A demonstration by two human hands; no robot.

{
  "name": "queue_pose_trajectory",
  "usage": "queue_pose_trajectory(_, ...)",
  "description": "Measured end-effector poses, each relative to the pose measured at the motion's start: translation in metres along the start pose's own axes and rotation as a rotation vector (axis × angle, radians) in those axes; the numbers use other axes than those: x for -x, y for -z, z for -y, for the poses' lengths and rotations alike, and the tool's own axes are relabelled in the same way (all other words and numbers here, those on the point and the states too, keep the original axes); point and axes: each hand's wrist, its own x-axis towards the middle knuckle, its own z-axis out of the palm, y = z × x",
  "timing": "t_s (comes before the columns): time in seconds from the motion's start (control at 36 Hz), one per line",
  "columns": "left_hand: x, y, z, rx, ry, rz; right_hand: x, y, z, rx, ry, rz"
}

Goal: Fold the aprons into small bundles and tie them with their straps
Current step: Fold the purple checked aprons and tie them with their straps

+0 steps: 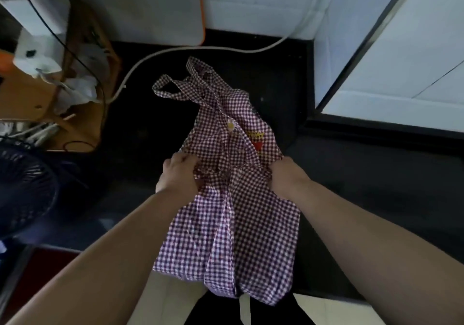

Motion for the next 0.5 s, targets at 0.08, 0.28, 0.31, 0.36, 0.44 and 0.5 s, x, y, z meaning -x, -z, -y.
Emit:
queue_pose_trajectory(0.08,0.001,0.002,-0.004,0.019,0.162,-0.106,-0.005,0.012,0.001,-0.014,0.055,-0.144)
queue_pose_trajectory(0.28,-0.030,0.022,0.004,0.491,0.312,-0.236,-0.042,0.030,0.016,-0.168,0.025,-0.447)
queue_pose_trajectory(0.31,-0.034,0.025,0.008,0.534,0.331,-0.291,-0.046,0.030,0.020,-0.175,-0.110,-0.413)
queue_pose_trajectory(0.36,-0.040,0.029,0.014,0.500,0.286,-0.379,-0.047,0.030,0.023,-0.276,-0.347,-0.289)
queue_pose_trajectory(0.44,-0.042,0.034,0.022,0.526,0.232,-0.423,-0.056,0.020,0.020,-0.337,-0.266,-0.115)
queue_pose_trajectory(0.5,-0.043,0.039,0.026,0.547,0.203,-0.416,-0.060,0.020,0.019,-0.263,-0.126,-0.123)
